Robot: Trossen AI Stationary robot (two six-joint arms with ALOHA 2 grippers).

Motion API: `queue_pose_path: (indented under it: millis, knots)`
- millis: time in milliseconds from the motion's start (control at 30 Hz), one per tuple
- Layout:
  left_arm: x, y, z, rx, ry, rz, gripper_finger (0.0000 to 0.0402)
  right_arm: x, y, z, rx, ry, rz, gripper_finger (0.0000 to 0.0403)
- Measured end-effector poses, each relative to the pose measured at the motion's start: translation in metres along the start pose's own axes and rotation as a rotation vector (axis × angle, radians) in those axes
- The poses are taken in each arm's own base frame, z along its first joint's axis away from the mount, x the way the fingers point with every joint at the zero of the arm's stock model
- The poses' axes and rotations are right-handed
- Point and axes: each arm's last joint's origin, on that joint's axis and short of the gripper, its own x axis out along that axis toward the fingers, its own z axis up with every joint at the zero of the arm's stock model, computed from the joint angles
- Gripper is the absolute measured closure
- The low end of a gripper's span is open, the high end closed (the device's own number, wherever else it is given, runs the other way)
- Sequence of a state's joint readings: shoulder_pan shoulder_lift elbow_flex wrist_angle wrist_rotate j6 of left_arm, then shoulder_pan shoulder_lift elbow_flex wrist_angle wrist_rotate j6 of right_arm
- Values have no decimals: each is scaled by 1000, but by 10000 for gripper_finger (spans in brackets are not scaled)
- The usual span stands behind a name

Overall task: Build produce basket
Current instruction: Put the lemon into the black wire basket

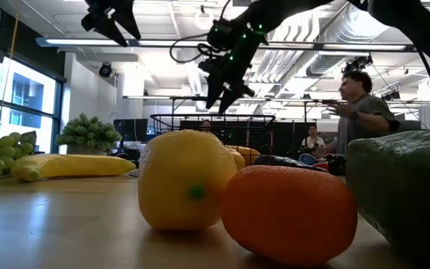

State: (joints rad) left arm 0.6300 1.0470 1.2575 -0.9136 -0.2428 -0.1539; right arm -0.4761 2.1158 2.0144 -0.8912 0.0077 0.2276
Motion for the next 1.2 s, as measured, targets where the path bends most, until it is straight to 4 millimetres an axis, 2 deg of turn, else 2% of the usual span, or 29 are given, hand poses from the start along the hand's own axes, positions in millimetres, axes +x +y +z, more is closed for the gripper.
queue_pose_path:
  millis: [367, 567, 700, 967, 1200]
  knots:
    - [-1, -3, -10, 123, 114, -146, 99, -28, 36, -24, -73, 104, -112, 183]
    - [-2, -4, -15, 190, 162, -155, 99, -45, 53, -35, -111, 114, -160, 183]
    - [-3, -6, -17, 248, 173, -168, 99, -48, 62, -43, -123, 161, -165, 183]
    - [-4, -13, -23, 327, 203, -232, 99, -57, 82, -70, -148, 286, -273, 183]
    - [9, -22, -41, 374, 275, -272, 99, -73, 108, -96, -172, 335, -380, 183]
